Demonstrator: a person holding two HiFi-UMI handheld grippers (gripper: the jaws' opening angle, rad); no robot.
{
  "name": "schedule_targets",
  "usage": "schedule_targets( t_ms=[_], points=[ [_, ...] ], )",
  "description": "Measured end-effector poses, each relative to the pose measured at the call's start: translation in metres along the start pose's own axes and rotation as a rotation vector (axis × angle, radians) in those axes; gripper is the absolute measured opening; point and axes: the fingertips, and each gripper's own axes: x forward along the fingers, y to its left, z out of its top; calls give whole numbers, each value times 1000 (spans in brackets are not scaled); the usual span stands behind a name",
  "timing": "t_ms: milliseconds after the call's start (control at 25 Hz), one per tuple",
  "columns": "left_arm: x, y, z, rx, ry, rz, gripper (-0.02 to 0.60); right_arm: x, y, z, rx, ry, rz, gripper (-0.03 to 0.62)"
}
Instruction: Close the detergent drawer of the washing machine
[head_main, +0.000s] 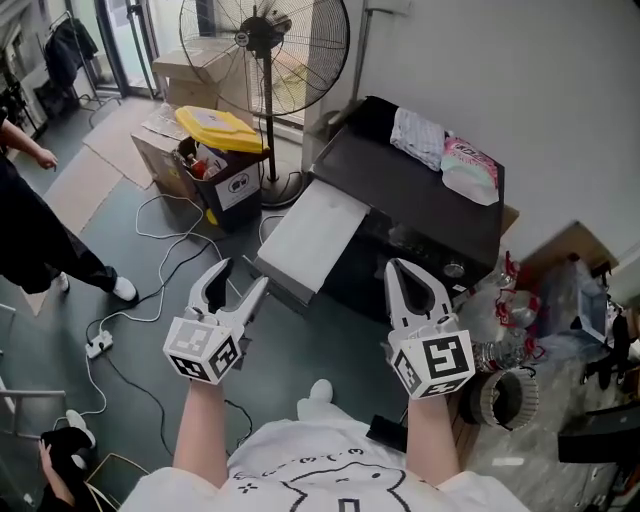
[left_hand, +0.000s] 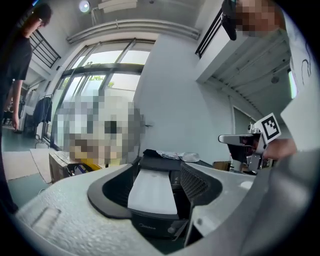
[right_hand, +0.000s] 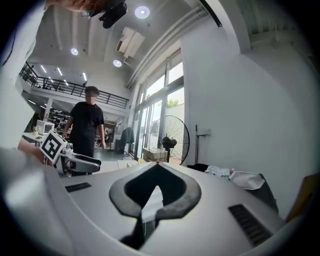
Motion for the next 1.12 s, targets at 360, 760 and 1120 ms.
schedule_targets(
  t_ms=[360,760,1120],
  points=[
    [32,6,-53,-124,68,-12,301,34,-36,-33,41,47,64,-2],
    [30,18,-107,-232,141,-27,318,55,-32,-61,66,98,121,-2],
    [43,24,-156,-344,220,-133,319,68,-11,-78,54,165,107,-2]
  ],
)
